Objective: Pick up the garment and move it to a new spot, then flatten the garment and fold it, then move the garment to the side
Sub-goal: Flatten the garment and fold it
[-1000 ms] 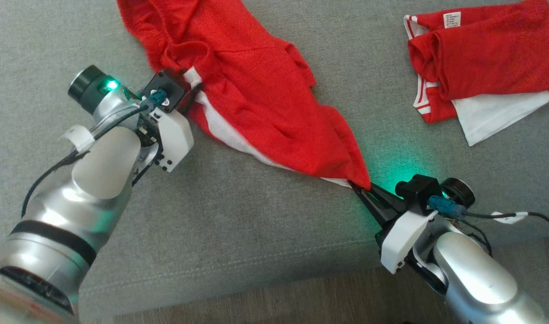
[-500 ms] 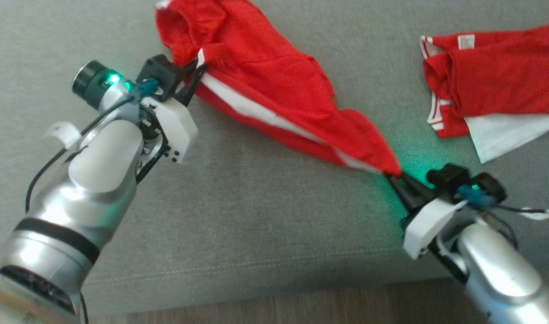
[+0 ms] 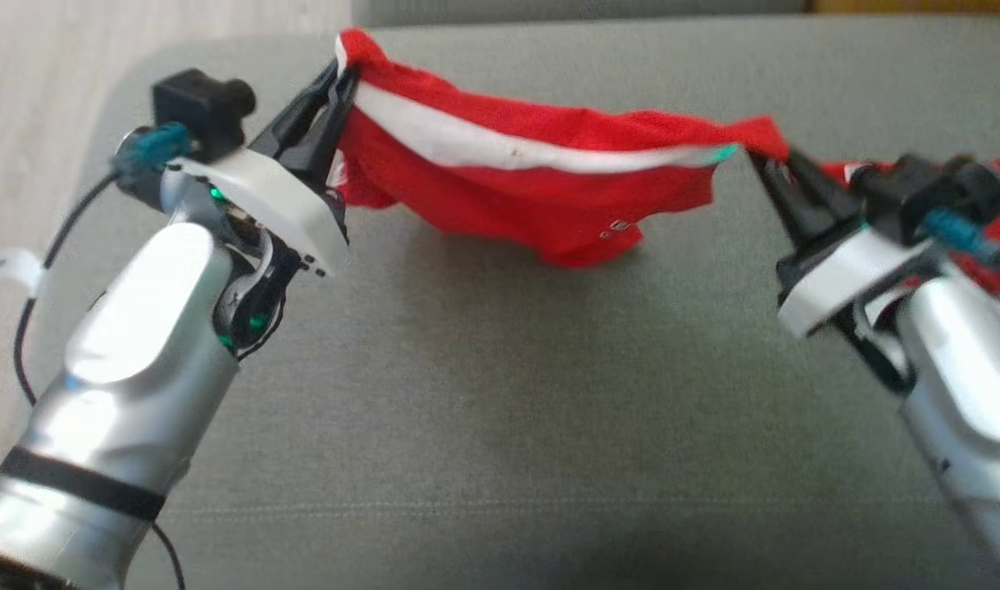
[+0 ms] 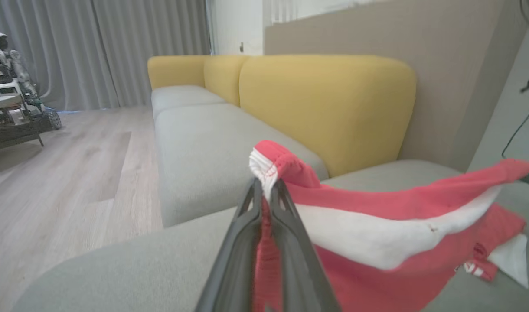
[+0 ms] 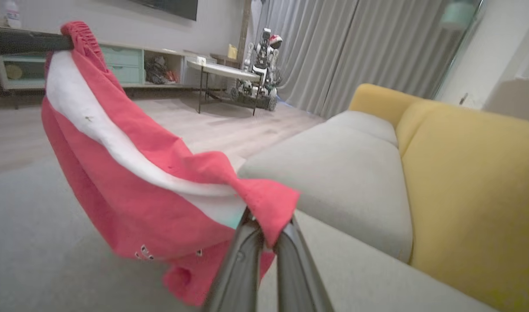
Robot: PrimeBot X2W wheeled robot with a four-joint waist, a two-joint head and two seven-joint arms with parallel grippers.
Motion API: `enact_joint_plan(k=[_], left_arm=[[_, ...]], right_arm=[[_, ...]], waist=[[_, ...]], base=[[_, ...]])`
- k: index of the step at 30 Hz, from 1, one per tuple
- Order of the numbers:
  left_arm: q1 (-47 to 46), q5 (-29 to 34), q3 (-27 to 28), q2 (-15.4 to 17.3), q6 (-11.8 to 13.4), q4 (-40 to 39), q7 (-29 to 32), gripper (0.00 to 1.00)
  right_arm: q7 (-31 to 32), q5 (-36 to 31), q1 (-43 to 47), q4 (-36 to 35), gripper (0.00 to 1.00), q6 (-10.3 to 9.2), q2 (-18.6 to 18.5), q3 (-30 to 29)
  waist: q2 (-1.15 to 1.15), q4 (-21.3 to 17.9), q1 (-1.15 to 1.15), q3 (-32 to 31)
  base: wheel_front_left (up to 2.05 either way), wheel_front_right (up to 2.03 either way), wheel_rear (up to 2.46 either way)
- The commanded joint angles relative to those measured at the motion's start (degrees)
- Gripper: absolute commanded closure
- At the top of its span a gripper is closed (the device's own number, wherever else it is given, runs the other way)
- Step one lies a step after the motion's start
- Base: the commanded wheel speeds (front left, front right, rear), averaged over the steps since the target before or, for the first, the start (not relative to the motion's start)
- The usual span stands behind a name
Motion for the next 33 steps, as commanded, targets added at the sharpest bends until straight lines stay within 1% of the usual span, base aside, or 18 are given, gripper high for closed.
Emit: enact_joint_plan(k=[1, 5, 8, 9, 13, 14, 16, 18, 19, 20, 22, 25, 27, 29, 33], left_arm=[[-1.4, -1.0, 3.3, 2.8, 1.3, -4.2, 0.7, 1.0], [1.3, -3.1, 5.9, 4.7, 5.3, -13.3, 3.1, 1.0], [3.5, -3.8, 7.0, 5.9, 8.4, -19.2, 4.7, 1.0], [3.5, -3.8, 7.0, 5.9, 8.4, -19.2, 4.7, 1.0], [6.8, -4.7, 8.0, 7.2, 11.6, -25.7, 6.5, 1.0], [7.6, -5.0, 8.2, 7.5, 12.3, -27.0, 6.9, 1.0], [9.2, -5.3, 8.4, 8.3, 13.3, -29.2, 7.6, 1.0], [10.6, -5.4, 8.6, 9.1, 14.2, -30.7, 8.1, 1.0], [11.3, -5.5, 8.7, 9.5, 14.5, -31.3, 8.3, 1.0], [11.8, -5.5, 8.8, 9.8, 14.8, -31.8, 8.4, 1.0], [12.7, -5.8, 9.2, 10.3, 15.5, -32.5, 8.6, 1.0], [13.8, -6.4, 9.6, 10.7, 16.2, -33.2, 8.8, 1.0], [14.3, -6.6, 9.6, 11.0, 16.4, -33.5, 9.2, 1.0], [14.6, -7.1, 9.7, 11.3, 16.5, -33.8, 9.7, 1.0], [14.5, -9.0, 10.5, 11.6, 16.3, -33.5, 11.3, 1.0]], right_arm=[[0.6, 0.7, -2.6, -2.3, 1.0, -0.03, -1.2, 0.4], [2.8, 1.9, -6.5, -2.9, 1.0, -0.03, -2.4, 0.7], [6.1, 4.1, -8.7, -2.8, 1.0, -0.03, -2.6, 1.0], [6.1, 4.1, -8.7, -2.8, 1.0, -0.03, -2.6, 1.0], [12.4, 8.9, -10.1, -2.6, 1.0, -0.03, -2.2, 0.9], [15.1, 11.8, -9.8, -2.1, 1.0, -0.03, -1.4, 0.2], [22.7, 20.9, -8.5, 0.0, 1.0, -0.03, 1.6, -3.2], [31.0, 30.1, -7.5, 2.1, 1.0, -0.03, 5.1, -8.0], [34.6, 33.6, -7.4, 3.1, 1.0, -0.03, 6.5, -10.3], [37.5, 35.7, -7.5, 3.8, 1.0, -0.03, 7.2, -12.1], [41.6, 38.6, -8.0, 5.6, 1.0, -0.03, 8.6, -16.4], [47.5, 43.2, -9.5, 9.0, 1.0, -0.03, 12.4, -23.2], [51.0, 44.9, -11.0, 10.7, 1.0, -0.03, 14.3, -26.8], [54.7, 45.6, -12.4, 12.6, 1.0, -0.03, 15.5, -29.5], [59.7, 44.0, -16.5, 15.2, 1.0, -0.03, 17.0, -33.5]], waist=[[0.0, 1.3, 0.0, -2.6], [0.0, 1.9, 0.0, -5.4], [0.0, 2.1, 0.0, -7.1], [0.0, 2.1, 0.0, -7.1], [0.0, 2.2, 0.0, -8.4], [0.0, 2.2, 0.0, -8.7], [0.0, 2.1, 0.0, -9.2], [0.0, 2.0, 0.0, -9.6], [0.0, 1.9, 0.0, -9.7], [0.0, 1.8, 0.0, -9.9], [0.0, 1.7, 0.0, -10.0], [0.0, 1.3, 0.0, -10.2], [0.0, 1.0, 0.0, -10.1], [0.0, 0.7, 0.0, -9.8], [0.0, 0.0, 0.0, -8.3]], base=[[0.0, 0.0, 0.0], [0.0, 0.0, 0.0], [0.0, 0.0, 0.0], [0.0, 0.0, 0.0], [0.0, 0.0, 0.0], [0.0, 0.0, 0.0], [0.0, 0.0, 0.0], [0.0, 0.0, 0.0], [0.0, 0.0, 0.0], [0.0, 0.0, 0.0], [0.0, 0.0, 0.0], [0.0, 0.0, 0.0], [0.0, 0.0, 0.0], [0.0, 0.0, 0.0], [0.0, 0.0, 0.0]])
